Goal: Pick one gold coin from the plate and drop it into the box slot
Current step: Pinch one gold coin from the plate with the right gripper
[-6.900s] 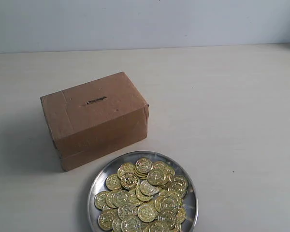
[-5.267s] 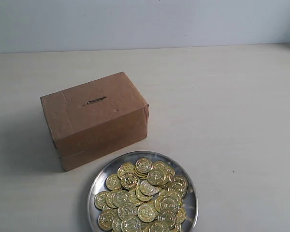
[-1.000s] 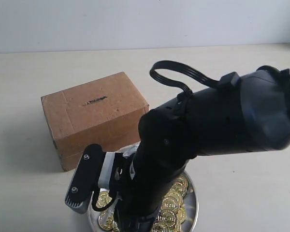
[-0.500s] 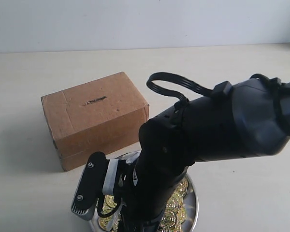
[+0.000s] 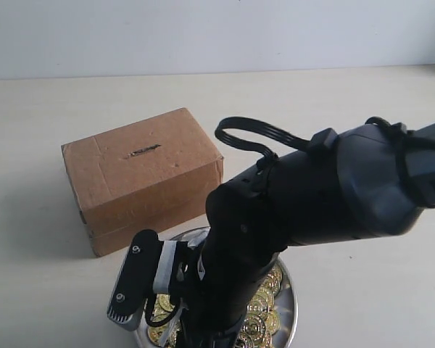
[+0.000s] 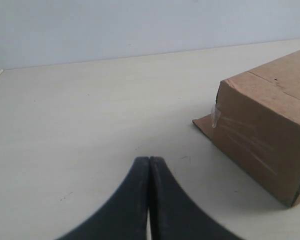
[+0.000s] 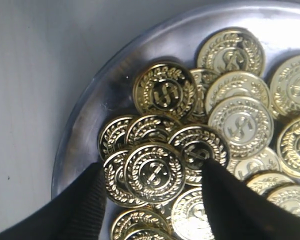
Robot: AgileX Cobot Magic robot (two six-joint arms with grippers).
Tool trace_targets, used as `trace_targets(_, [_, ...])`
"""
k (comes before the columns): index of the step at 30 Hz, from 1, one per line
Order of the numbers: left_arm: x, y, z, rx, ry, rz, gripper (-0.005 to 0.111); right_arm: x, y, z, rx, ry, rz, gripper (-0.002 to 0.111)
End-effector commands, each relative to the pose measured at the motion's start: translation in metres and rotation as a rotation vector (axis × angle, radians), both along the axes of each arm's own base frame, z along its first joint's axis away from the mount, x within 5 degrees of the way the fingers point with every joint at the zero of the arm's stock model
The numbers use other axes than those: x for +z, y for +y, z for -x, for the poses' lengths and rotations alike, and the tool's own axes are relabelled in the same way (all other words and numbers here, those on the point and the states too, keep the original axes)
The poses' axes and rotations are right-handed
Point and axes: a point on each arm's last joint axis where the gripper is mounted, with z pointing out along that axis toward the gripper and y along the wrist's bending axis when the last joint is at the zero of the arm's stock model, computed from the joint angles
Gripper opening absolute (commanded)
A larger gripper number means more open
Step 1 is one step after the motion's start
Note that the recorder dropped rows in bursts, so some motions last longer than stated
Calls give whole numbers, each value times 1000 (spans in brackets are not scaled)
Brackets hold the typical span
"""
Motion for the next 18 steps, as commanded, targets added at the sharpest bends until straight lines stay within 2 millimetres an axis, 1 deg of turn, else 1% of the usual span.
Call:
trace_targets(1, [0, 0, 0, -4, -12, 7, 0, -1, 0, -1, 4, -14, -3, 55])
trace_targets(11, [0, 0, 0, -4, -12, 7, 0, -1, 0, -2, -8, -18, 4, 55])
trace_targets(14, [0, 0, 0, -4, -12, 7, 0, -1, 2, 2, 22, -27, 11, 55])
trace_targets(18, [0, 0, 0, -4, -12, 7, 0, -1, 2, 3, -7, -20, 17, 55])
